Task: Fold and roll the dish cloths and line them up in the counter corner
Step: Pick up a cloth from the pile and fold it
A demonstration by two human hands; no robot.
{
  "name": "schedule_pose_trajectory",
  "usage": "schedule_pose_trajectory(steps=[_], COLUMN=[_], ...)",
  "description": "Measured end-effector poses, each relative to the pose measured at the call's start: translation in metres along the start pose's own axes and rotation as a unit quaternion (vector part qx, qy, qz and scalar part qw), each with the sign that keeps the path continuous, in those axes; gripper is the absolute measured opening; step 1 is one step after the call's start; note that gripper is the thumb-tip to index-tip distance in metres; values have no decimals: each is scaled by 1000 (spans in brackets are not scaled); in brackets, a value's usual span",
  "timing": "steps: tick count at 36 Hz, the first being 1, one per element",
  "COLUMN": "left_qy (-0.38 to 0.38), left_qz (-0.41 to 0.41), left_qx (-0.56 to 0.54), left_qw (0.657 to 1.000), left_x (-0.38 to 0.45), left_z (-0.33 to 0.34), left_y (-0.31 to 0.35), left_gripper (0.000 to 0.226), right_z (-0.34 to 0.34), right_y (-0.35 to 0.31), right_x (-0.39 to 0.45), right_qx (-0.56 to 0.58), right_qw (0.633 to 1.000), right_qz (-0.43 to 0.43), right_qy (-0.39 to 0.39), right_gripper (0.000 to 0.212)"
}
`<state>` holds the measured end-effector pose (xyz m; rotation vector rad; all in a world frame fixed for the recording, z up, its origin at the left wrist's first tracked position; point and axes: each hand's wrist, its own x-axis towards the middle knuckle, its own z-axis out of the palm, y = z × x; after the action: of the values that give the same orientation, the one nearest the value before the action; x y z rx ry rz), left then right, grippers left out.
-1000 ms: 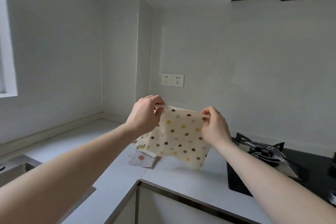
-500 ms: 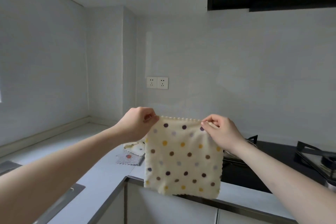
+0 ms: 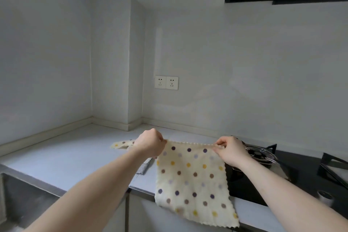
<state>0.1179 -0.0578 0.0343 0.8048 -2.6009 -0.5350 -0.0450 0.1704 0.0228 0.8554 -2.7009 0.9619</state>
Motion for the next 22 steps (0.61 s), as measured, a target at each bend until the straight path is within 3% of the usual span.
schedule_pose_trajectory(steps=[7, 13, 22], left_qy=[6, 30, -7], left_qz=[-8, 20, 66], left_qx=[-97, -118, -70], left_qw=[995, 992, 995], left_x=[20, 26, 8], left_z=[12, 15, 29], left_y=[-3, -10, -28], left_gripper=[30, 19, 22], right_z=[16, 18, 24], right_y=[4, 2, 15], right_x=[28, 32, -1], right_qx=[31, 52, 2], right_qw=[998, 995, 999], right_qz=[43, 22, -37], right_qy=[45, 81, 19], right_gripper=[10, 20, 17])
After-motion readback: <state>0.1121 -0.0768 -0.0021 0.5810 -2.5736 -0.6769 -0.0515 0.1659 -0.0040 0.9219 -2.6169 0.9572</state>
